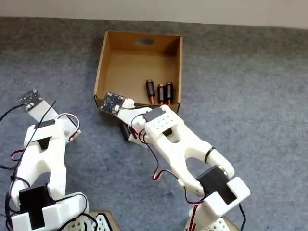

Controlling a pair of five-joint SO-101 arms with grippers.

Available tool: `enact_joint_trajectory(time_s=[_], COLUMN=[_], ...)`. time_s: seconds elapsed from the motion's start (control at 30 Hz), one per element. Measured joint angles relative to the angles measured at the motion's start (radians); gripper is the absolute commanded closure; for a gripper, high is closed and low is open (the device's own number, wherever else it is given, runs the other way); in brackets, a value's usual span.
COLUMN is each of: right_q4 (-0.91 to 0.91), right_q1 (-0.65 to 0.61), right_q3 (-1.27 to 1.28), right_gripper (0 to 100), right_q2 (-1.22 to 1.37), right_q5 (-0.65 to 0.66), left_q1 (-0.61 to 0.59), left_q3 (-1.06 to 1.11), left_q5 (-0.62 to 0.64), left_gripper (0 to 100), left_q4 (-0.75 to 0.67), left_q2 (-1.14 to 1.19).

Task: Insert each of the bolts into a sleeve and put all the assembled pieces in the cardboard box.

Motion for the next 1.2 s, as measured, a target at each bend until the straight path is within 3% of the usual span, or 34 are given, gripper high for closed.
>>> enact_joint_trajectory(time_s=[0.17, 0.33, 0.7, 0.87, 1.03, 1.2], right_q4=[0.005, 0.072, 0.184, 0.184, 0.126, 0.035], right_q1=[0.0, 0.005, 0.017, 0.02, 0.02, 0.02], right_q3=[-0.003, -0.034, -0.005, 0.032, 0.034, 0.035], right_gripper=[80.7, 90.1, 90.1, 89.1, 79.6, 79.6], right_q2=[0.009, 0.011, -0.109, -0.183, -0.146, -0.071], right_q5=[0.006, 0.006, 0.005, 0.006, 0.006, 0.006], left_q1=[0.0, 0.0, 0.0, 0.0, 0.0, 0.0], left_q3=[0.0, 0.0, 0.0, 0.0, 0.0, 0.0], left_q5=[0.0, 0.0, 0.0, 0.0, 0.0, 0.0], left_gripper=[90, 90, 90, 90, 90, 90], left_q4=[0.0, 0.0, 0.0, 0.0, 0.0, 0.0], left_q2=[0.0, 0.0, 0.0, 0.0, 0.0, 0.0])
